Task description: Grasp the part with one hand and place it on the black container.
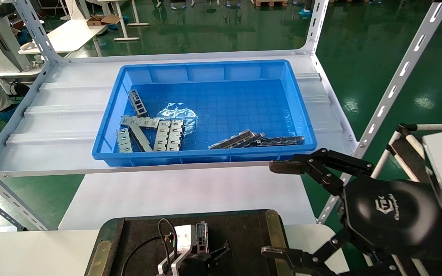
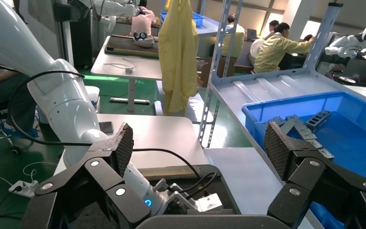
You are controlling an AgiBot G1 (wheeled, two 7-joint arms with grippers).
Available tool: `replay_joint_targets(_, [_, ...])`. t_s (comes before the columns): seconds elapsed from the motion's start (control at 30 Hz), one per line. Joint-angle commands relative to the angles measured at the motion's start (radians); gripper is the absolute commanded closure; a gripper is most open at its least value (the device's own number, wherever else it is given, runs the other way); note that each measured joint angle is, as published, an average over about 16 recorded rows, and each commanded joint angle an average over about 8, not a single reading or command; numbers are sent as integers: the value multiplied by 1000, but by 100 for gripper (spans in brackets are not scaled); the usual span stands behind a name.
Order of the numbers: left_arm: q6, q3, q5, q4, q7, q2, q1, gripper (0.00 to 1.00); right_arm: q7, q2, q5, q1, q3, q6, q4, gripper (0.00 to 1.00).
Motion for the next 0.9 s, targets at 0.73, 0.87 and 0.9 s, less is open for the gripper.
replay_joint_targets(0.73, [569,-20,94,-25,95,-333,-78,0,-1,0,1,0,-1,0,0,0])
replay_joint_targets(0.87, [658,-29,109,-17,108,-394,-87,0,-1,1,1,0,-1,1,0,0])
replay_joint_targets(0.9, [682,-30,112,-15,111,-410,-90,0,-1,1,1,0,-1,1,0,0])
